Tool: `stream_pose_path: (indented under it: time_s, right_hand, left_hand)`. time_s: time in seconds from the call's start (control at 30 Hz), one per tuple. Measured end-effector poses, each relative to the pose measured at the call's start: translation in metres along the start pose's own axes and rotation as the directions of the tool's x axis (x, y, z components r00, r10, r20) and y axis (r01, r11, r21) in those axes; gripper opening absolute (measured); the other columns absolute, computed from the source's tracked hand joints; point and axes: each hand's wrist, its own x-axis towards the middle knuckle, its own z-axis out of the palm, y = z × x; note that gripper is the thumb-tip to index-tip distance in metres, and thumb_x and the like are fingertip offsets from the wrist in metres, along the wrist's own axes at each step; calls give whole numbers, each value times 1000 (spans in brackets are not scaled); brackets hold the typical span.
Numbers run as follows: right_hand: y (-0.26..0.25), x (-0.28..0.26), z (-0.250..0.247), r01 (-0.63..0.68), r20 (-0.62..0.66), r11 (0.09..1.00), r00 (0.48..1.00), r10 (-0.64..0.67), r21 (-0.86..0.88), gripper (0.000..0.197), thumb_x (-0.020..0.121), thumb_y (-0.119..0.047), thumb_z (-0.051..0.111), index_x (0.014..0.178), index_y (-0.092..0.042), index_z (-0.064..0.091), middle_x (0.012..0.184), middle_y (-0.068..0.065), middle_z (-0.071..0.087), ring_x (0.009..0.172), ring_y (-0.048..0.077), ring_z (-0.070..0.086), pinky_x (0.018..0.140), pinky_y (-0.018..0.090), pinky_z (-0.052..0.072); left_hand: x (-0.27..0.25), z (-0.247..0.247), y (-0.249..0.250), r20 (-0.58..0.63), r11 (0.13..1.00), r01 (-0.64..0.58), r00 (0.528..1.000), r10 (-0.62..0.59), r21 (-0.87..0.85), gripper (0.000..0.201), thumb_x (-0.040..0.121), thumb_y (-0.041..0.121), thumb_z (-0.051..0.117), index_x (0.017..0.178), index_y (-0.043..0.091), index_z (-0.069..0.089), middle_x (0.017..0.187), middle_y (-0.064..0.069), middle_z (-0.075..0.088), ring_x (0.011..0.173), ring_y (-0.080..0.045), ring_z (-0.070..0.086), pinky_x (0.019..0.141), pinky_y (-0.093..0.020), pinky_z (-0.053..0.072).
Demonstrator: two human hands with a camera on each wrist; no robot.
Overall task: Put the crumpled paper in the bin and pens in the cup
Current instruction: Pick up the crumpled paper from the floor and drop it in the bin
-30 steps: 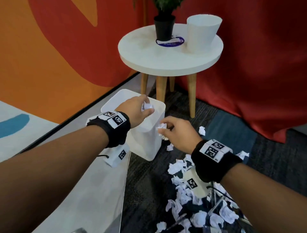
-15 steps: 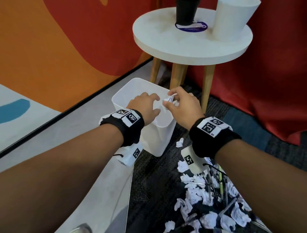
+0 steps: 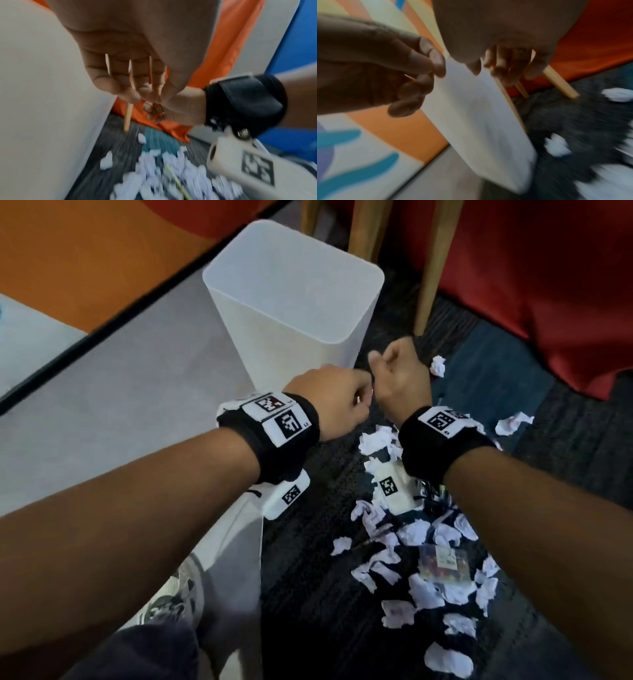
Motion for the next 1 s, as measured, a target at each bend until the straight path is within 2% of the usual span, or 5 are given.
stream_pose_path:
  time_s: [0.13, 0.3, 0.5, 0.8, 1.0]
  right_hand:
    - [62, -39, 14, -29, 411, 925, 890, 197, -380, 24, 93, -38, 56, 88, -14, 57, 100, 12, 68, 98, 33, 61, 82, 40, 48]
    - [122, -84, 22, -30, 545, 814, 729, 414, -580, 24, 94, -31, 57, 99, -8, 63, 99, 13, 66, 88, 31, 61, 77, 38, 53]
    - [167, -106, 24, -150, 436, 805, 776, 455, -574, 20, 92, -15, 55, 110, -12, 48, 109, 16, 57, 90, 34, 57, 69, 35, 44]
    - [187, -124, 34, 6, 521, 906, 820, 238, -424, 35, 86, 0, 53, 116, -16, 48, 124, 11, 39, 81, 33, 48, 65, 34, 36]
    - [189, -137, 52, 140, 679, 882, 695, 236, -450, 55, 87, -13, 54, 138, -27, 39, 136, 7, 37, 117, 36, 47, 92, 45, 48]
  left_hand:
    - [-10, 75, -5, 376, 987, -62, 927, 2, 147, 10, 91, 33, 45, 90, 27, 54, 81, 1, 59, 75, -27, 57, 65, -34, 48]
    - [-20, 149, -12, 632, 970, -134, 775, -27, 205, 17, 97, 31, 47, 105, 20, 56, 99, -5, 60, 83, -28, 57, 67, -35, 46]
    - [-38, 211, -15, 651, 976, -117, 759, -31, 184, 62, 94, 29, 57, 146, 17, 25, 148, -8, 30, 122, -33, 46, 89, -43, 47]
    - [-59, 235, -40, 755, 945, -200, 651, -70, 260, 55, 92, -6, 48, 137, 24, 38, 149, -10, 24, 127, -43, 33, 79, -46, 44]
    - [-71, 240, -53, 755, 946, -164, 647, -109, 278, 42, 93, -1, 46, 134, 13, 44, 142, -18, 30, 120, -45, 42, 94, -50, 44]
